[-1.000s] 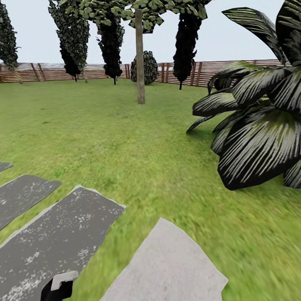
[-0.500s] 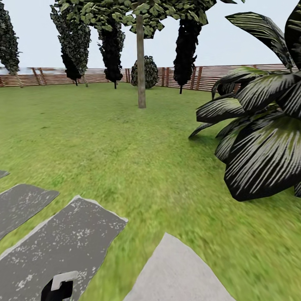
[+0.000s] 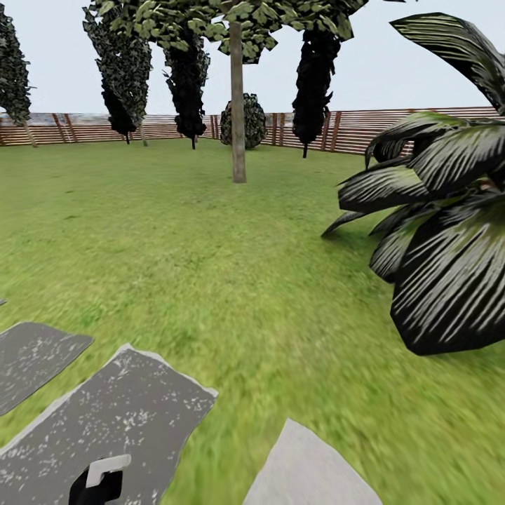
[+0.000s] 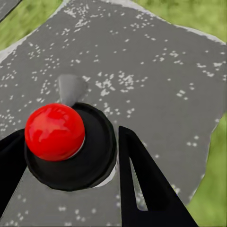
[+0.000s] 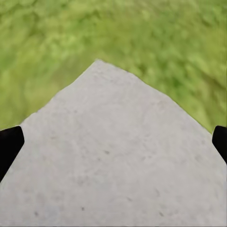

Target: In the garden, pick up the pesticide atomizer on the floor and spray pesticide onto both trees until each tree trunk is fully covered.

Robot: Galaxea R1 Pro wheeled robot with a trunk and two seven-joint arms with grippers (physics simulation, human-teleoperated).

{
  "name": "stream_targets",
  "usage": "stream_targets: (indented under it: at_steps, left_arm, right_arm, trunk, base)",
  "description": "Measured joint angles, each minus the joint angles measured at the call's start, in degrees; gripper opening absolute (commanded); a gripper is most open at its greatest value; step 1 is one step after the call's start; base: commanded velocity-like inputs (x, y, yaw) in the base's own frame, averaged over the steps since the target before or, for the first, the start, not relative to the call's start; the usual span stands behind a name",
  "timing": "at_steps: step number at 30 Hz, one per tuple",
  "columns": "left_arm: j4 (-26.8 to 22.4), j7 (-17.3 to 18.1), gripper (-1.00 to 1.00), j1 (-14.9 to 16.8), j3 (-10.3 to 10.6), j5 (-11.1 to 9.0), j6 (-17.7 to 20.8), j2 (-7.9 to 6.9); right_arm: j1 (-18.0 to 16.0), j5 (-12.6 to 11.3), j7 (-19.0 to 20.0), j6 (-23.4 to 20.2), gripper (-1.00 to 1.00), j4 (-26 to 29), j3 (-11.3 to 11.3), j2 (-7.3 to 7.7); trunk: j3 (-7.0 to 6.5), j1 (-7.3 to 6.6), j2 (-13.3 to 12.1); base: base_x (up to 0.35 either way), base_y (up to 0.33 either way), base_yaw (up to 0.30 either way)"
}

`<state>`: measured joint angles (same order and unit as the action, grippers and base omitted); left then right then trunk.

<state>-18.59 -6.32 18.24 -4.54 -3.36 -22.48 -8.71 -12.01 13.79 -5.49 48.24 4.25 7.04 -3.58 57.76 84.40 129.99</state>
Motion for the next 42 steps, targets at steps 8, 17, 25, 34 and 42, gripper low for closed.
stream_targets:
  at_steps: [8, 17, 25, 34, 42]
  left_arm:
    - [0.0, 0.0, -1.0, -0.03, -0.02, 0.0, 0.0, 0.01]
    - [0.0, 0.0, -1.0, -0.04, -0.01, 0.0, 0.01, 0.01]
    - [0.0, 0.0, -1.0, -0.07, -0.01, 0.0, 0.01, 0.01]
    - [0.0, 0.0, -1.0, -0.08, 0.0, 0.0, 0.01, 0.01]
    - [0.0, 0.0, -1.0, -0.08, 0.0, 0.0, 0.01, 0.01]
  right_arm:
    - [0.0, 0.0, 0.0, -0.01, 1.0, 0.0, 0.0, 0.0]
    - [0.0, 0.0, 0.0, -0.01, 1.0, 0.0, -0.01, 0.0]
    - [0.0, 0.0, 0.0, -0.01, 1.0, 0.0, -0.02, -0.02]
    - [0.0, 0.0, 0.0, 0.0, 1.0, 0.0, 0.0, 0.0]
    - [0.0, 0.0, 0.0, 0.01, 1.0, 0.0, -0.02, 0.0]
  trunk:
    - [0.0, 0.0, 0.0]
    - [0.0, 0.0, 0.0]
    - [0.0, 0.0, 0.0]
    - [0.0, 0.0, 0.0]
    - [0.0, 0.0, 0.0]
  base:
    - [0.322, 0.093, 0.0]
    - [0.322, 0.092, 0.0]
    - [0.322, 0.091, 0.0]
    - [0.322, 0.091, 0.0]
    - [0.322, 0.092, 0.0]
